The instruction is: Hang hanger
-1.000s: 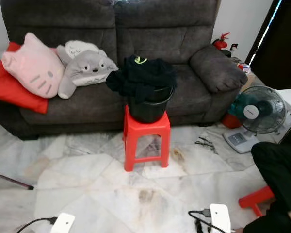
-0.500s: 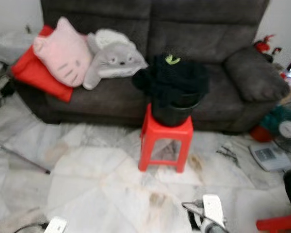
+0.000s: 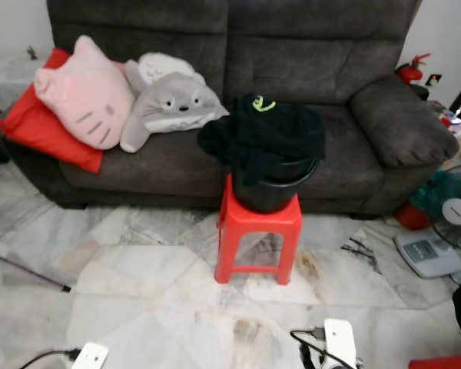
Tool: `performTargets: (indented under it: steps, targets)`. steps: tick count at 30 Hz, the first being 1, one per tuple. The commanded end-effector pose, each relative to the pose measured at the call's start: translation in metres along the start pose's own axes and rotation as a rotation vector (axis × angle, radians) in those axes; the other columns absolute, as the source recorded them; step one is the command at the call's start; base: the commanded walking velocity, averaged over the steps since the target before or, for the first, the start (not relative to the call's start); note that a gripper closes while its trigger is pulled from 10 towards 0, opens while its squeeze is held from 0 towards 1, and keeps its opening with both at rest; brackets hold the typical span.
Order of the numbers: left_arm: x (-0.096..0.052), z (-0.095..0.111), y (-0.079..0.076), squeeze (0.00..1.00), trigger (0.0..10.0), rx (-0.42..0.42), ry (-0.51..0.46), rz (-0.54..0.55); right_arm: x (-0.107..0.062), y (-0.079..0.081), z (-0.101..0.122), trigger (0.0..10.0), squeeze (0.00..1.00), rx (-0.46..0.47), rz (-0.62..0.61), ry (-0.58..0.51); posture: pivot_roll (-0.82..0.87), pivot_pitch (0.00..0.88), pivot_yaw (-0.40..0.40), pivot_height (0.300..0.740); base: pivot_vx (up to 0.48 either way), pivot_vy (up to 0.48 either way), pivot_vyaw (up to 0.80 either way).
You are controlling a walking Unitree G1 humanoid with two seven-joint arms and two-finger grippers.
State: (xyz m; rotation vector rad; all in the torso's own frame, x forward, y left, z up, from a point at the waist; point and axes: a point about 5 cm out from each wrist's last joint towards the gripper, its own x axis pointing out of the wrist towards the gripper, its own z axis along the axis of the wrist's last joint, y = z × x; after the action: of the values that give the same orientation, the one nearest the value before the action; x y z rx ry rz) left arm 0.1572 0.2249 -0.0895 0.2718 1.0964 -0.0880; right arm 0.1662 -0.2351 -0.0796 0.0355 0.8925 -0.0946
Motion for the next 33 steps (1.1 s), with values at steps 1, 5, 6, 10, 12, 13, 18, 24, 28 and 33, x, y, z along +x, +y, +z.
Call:
performTargets:
  steps: [1,5,6,10,12,13,18,24,28,33]
  targets:
    - [0.0007,-0.0003,-0.0073,0.0,10.0,0.009,0.0,-0.02,-0.0024,-0.0082,-0.0032,10.0,0.0,0.006,-0.025,0.009,-0.05,0.026,-0.032,0.74,0.24,0.0,0.0]
    - [0.0006,-0.0009,-0.0077,0.0,10.0,0.011,0.0,-0.023,-0.0026,-0.0082,-0.0038,10.0,0.0,-0.001,-0.021,0.012,-0.05,0.021,-0.033,0.74,0.242,0.0,0.0]
    - [0.0006,-0.0009,-0.0077,0.0,10.0,0.011,0.0,-0.023,-0.0026,-0.0082,-0.0038,10.0,0.0,-0.001,-0.021,0.012,-0.05,0.021,-0.033,0.74,0.244,0.0,0.0]
    - [0.0006,-0.0014,-0.0079,0.0,10.0,0.013,0.001,-0.025,-0.0027,-0.0084,-0.0044,10.0,0.0,-0.003,-0.023,0.013,-0.05,0.016,-0.032,0.74,0.242,0.0,0.0]
    - [0.0005,-0.0015,-0.0079,0.0,10.0,0.014,0.002,-0.026,-0.0028,-0.0084,-0.0046,10.0,0.0,-0.003,-0.023,0.013,-0.05,0.014,-0.032,0.74,0.244,0.0,0.0]
    - [0.0005,-0.0016,-0.0079,0.0,10.0,0.014,0.002,-0.026,-0.0029,-0.0084,-0.0047,10.0,0.0,-0.003,-0.023,0.013,-0.05,0.014,-0.032,0.74,0.244,0.0,0.0]
    - [0.0005,-0.0017,-0.008,0.0,10.0,0.015,0.002,-0.026,-0.0029,-0.0085,-0.0049,10.0,0.0,-0.005,-0.024,0.014,-0.05,0.014,-0.032,0.74,0.241,0.0,0.0]
    - [0.0004,-0.0022,-0.0074,0.0,10.0,0.017,0.003,-0.026,-0.0029,-0.0082,-0.0054,10.0,0.0,-0.004,-0.028,0.015,-0.05,0.017,-0.031,0.74,0.242,0.0,0.0]
    - [0.0004,-0.0019,-0.0071,0.0,10.0,0.018,0.003,-0.026,-0.0029,-0.0081,-0.0052,10.0,0.0,-0.003,-0.029,0.014,-0.05,0.022,-0.031,0.74,0.242,0.0,0.0]
    - [0.0005,-0.0013,-0.0069,0.0,10.0,0.016,0.001,-0.025,-0.0027,-0.0085,-0.0044,10.0,0.0,-0.001,-0.033,0.012,-0.05,0.031,-0.031,0.74,0.241,0.0,0.0]
